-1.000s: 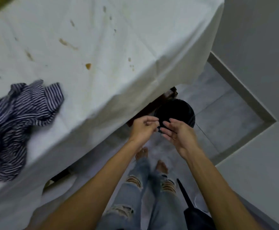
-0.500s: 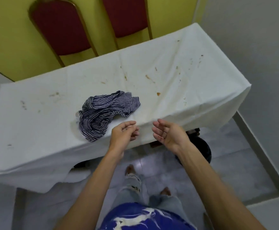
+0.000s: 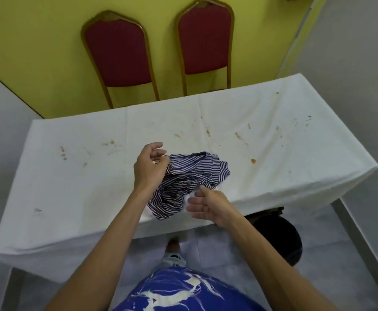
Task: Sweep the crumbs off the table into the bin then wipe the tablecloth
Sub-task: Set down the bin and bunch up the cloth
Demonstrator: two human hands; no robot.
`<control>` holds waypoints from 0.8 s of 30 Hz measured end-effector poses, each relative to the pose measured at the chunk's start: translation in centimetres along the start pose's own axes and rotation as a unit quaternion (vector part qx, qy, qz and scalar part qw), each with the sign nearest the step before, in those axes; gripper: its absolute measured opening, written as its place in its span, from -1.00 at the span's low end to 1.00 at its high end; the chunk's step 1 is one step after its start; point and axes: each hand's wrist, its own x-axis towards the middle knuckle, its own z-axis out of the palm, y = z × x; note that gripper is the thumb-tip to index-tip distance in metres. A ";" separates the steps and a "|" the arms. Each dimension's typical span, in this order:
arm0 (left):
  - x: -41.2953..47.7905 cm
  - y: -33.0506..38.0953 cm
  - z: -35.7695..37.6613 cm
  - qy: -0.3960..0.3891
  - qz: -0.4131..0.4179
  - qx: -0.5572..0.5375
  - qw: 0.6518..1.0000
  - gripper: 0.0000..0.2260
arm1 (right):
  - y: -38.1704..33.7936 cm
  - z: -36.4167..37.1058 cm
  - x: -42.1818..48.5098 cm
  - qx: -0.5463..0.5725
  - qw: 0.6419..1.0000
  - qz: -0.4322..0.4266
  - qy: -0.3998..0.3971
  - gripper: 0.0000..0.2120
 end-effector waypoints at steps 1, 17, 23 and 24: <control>0.8 -0.3 -0.1 0.004 0.005 0.014 1.000 -0.69 | -0.1 0.9 0.5 0.003 1.000 0.003 -0.006 -0.63; 5.2 -5.1 0.3 -0.120 -0.118 0.089 0.982 -0.65 | -7.6 7.9 6.4 -0.277 0.927 -0.167 0.191 -0.35; 4.4 -5.4 -0.5 -0.108 -0.113 0.051 0.986 -0.72 | -12.3 6.6 7.8 -0.339 0.917 -0.200 0.064 -0.45; 4.5 -5.4 -0.7 -0.091 -0.112 0.043 0.989 -0.73 | -13.5 6.0 8.0 -0.327 0.923 -0.203 0.024 -0.47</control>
